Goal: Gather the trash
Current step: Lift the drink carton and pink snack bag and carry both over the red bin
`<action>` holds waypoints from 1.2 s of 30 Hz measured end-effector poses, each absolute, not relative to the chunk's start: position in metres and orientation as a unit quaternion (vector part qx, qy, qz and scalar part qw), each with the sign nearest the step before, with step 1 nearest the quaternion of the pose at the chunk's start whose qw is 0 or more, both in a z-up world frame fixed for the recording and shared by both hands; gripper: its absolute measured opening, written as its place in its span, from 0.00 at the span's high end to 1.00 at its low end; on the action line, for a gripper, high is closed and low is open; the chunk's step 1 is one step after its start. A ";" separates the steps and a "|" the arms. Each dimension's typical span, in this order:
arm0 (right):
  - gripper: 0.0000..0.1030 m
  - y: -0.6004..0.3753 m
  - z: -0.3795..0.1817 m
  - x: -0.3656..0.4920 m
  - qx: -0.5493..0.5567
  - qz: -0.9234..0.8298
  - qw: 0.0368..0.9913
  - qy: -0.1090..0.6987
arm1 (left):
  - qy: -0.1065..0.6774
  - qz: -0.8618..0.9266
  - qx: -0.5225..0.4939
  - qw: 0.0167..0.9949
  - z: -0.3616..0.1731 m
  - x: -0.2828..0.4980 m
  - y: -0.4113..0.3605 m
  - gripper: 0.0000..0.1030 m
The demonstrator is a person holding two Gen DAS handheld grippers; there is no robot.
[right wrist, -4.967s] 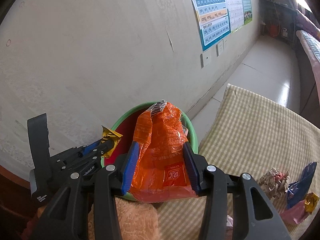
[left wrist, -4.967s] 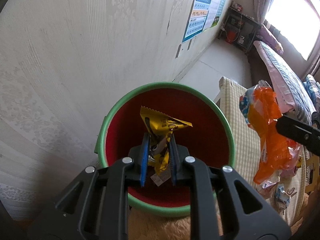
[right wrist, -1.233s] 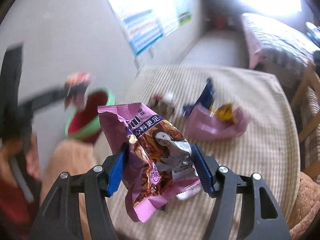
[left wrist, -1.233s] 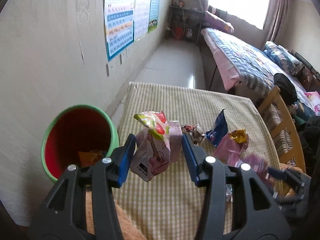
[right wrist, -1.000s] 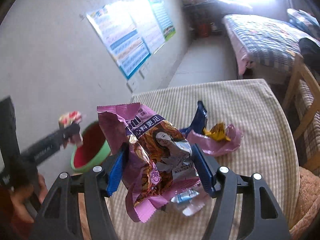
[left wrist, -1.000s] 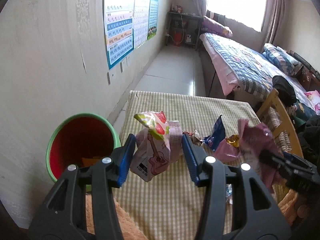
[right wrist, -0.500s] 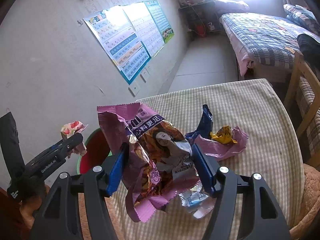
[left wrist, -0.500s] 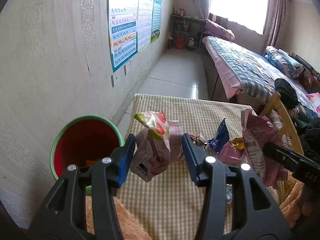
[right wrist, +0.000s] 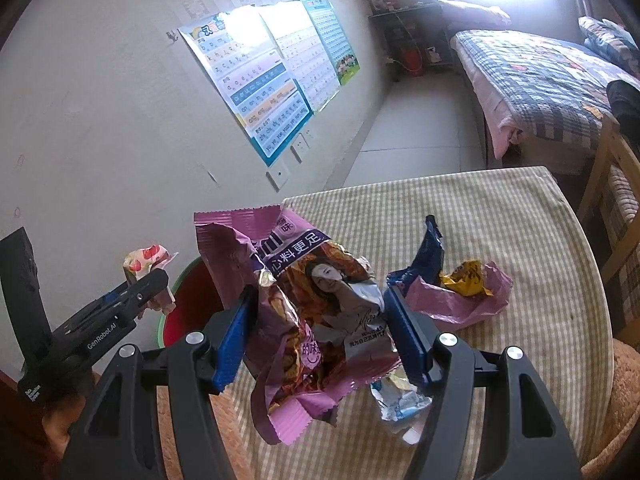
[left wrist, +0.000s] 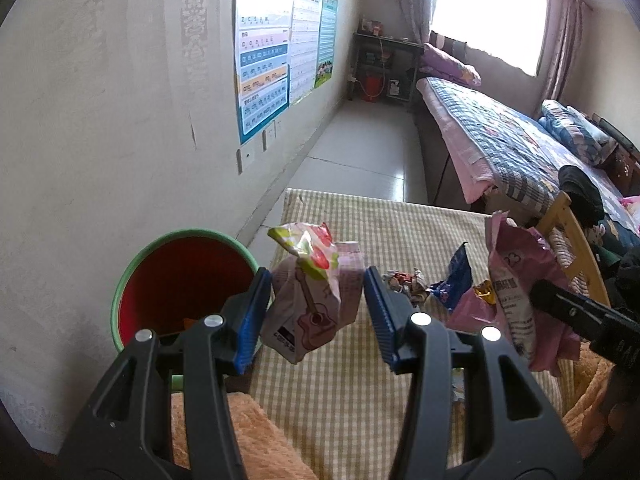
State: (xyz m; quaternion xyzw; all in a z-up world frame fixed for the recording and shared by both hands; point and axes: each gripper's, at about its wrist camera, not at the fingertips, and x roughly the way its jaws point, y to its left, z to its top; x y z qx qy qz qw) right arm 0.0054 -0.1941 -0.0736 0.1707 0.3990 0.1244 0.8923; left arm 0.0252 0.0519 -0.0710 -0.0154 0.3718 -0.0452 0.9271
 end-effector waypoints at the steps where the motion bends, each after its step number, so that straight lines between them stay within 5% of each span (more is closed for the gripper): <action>1: 0.39 -0.193 -0.073 0.006 0.169 0.126 0.893 0.399 | 0.372 -0.044 -0.017 0.927 -0.071 0.025 0.054 0.55; 36: 0.39 -0.115 -0.080 0.037 0.118 0.176 0.877 0.431 | 0.390 0.015 -0.064 0.918 -0.097 0.030 0.126 0.55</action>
